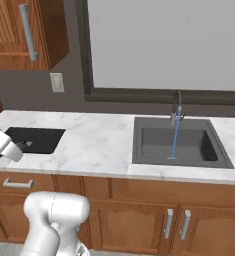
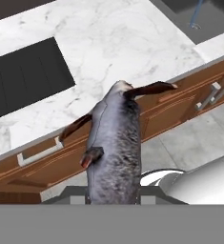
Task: Take the fish out of the fridge, briefly rinse it in the sink, and place it on the tray next to the sink.
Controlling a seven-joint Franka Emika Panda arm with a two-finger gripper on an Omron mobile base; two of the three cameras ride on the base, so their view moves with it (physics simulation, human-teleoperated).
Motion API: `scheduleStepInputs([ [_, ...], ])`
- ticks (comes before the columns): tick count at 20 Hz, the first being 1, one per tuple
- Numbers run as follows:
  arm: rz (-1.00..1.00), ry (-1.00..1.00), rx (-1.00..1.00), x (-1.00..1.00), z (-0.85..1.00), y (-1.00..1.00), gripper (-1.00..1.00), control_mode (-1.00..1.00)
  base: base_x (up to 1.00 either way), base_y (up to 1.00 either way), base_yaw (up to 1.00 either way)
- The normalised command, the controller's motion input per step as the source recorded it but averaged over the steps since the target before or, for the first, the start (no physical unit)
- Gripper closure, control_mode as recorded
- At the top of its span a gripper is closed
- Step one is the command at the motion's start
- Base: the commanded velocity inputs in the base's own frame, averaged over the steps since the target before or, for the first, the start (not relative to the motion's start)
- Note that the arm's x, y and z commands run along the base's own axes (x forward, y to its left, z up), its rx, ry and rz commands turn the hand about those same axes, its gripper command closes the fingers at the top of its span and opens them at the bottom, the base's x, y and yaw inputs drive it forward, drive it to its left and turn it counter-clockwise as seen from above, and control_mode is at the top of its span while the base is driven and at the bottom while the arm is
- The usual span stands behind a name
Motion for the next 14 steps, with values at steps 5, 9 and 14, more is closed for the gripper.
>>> scheduleStepInputs([
  [5,0.00,0.00,0.00,0.00,0.00,0.00,1.00,1.00,0.29,0.37,0.21],
  [9,0.00,0.00,0.00,0.00,0.00,0.00,1.00,1.00,0.51,0.94,0.04],
  [14,0.00,0.00,0.00,0.00,0.00,0.00,1.00,1.00,0.89,0.33,0.00],
])
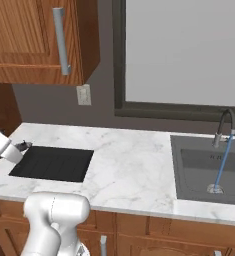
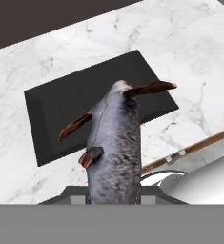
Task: Take the fish out of the fridge, briefly rinse it in the sink, and place it on the tray next to the sink.
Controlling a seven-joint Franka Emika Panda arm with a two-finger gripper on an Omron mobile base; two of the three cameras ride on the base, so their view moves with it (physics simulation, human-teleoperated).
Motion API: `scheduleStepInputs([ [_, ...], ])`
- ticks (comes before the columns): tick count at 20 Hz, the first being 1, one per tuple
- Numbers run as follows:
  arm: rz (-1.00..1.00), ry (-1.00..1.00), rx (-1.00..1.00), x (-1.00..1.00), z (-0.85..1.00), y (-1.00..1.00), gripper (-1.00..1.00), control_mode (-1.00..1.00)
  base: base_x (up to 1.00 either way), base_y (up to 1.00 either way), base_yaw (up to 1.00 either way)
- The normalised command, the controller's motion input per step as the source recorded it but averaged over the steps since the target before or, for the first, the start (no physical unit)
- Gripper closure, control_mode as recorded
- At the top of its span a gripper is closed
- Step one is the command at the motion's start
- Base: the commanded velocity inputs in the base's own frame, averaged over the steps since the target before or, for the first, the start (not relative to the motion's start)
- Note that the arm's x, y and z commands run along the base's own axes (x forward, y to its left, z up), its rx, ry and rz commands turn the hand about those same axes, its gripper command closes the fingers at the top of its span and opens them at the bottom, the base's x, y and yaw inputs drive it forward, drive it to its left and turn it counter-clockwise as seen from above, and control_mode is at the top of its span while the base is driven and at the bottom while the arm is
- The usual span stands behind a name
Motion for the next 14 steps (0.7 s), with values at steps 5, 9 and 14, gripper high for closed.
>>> scheduleStepInputs([
  [5,0.00,0.04,0.14,0.90,-0.02,-0.08,1.00,-1.00,0.00,0.00,0.00],
  [9,0.00,0.10,0.06,0.64,-0.31,-0.14,1.00,-1.00,0.00,0.00,0.00],
  [14,0.00,0.01,0.00,0.22,-0.49,-0.16,1.00,-1.00,0.00,0.00,0.00],
])
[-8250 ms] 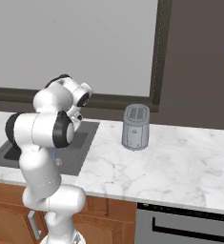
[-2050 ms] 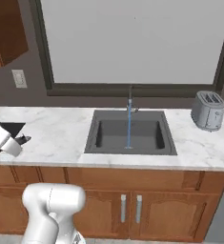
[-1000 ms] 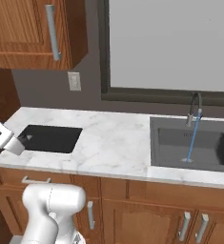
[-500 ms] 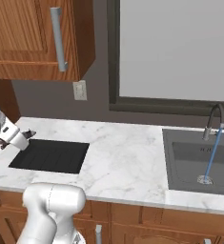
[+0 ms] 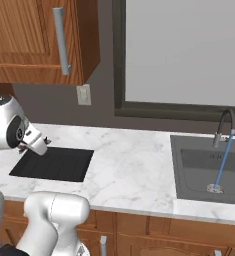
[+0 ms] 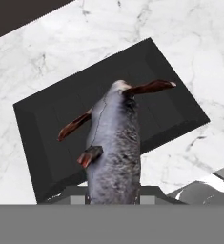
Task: Take the fish out of the fridge, briefly rinse it in the sink, and place it on the tray next to the sink.
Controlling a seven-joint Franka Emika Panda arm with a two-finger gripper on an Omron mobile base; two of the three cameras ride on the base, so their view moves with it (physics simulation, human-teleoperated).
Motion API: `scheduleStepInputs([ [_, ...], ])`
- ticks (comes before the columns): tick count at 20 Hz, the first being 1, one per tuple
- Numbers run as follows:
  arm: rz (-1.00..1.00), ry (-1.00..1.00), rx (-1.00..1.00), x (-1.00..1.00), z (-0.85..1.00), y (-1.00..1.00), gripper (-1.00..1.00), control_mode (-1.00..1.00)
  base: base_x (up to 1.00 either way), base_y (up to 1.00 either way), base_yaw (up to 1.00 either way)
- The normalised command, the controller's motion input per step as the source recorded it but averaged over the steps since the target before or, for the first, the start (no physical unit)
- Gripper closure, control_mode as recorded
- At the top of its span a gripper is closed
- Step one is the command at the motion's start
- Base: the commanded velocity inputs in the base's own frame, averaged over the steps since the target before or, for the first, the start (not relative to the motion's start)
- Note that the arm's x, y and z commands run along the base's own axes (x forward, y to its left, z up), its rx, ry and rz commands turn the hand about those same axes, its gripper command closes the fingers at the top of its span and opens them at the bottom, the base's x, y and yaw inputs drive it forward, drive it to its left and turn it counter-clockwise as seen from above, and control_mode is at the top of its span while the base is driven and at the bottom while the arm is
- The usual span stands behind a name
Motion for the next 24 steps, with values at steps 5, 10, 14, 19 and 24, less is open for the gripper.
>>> scheduleStepInputs([
  [5,-0.01,0.01,0.00,0.50,-0.32,-0.01,1.00,-1.00,0.00,0.00,0.00],
  [10,-0.04,0.00,0.00,0.69,-0.43,0.00,1.00,-1.00,0.00,0.00,0.00],
  [14,-0.02,0.01,0.00,0.14,-0.66,-0.03,1.00,-1.00,0.00,0.00,0.00],
  [19,-0.05,0.01,0.00,0.23,-0.49,-0.02,1.00,-1.00,0.00,0.00,0.00],
  [24,-0.11,0.00,0.00,0.33,-0.23,-0.04,1.00,-1.00,0.00,0.00,0.00],
])
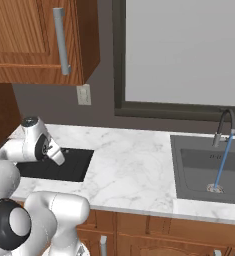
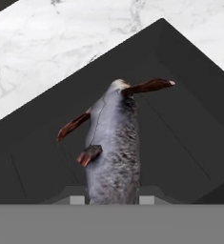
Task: Take the fish out of the fridge, briefly rinse it in the sink, and place it on the tray next to the sink.
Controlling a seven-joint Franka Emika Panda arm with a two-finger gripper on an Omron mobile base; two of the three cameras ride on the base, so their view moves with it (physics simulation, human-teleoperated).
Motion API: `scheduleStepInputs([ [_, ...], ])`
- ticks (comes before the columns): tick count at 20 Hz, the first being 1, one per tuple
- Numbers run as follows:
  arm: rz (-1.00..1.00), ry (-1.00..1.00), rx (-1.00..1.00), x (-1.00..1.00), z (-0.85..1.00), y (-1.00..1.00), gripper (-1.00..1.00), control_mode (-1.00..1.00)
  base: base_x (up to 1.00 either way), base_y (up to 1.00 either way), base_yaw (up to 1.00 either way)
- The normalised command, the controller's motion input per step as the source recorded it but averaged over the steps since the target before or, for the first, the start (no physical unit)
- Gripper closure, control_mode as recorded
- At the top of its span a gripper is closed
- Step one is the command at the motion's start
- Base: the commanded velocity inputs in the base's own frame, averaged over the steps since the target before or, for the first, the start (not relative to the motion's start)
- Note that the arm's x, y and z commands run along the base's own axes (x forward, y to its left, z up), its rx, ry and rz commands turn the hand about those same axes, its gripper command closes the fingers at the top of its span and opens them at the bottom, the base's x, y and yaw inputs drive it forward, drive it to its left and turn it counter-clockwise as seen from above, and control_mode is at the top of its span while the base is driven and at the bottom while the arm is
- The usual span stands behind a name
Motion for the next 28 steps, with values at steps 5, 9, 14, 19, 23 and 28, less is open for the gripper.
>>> scheduleStepInputs([
  [5,-0.13,0.00,0.00,0.33,-0.14,-0.02,1.00,-1.00,0.00,0.00,0.00],
  [9,-0.11,0.01,0.00,0.28,-0.17,-0.03,1.00,-1.00,0.00,0.00,0.00],
  [14,-0.11,0.00,0.00,0.33,-0.14,-0.06,1.00,-1.00,0.00,0.00,0.00],
  [19,-0.05,0.00,0.00,0.22,-0.07,-0.02,-1.00,-1.00,0.00,0.00,0.00],
  [23,-0.01,0.00,0.00,0.00,0.10,0.00,-1.00,-1.00,0.00,0.00,0.00],
  [28,-0.06,-0.01,0.02,-0.06,0.59,0.00,-1.00,-1.00,0.00,0.00,0.00],
])
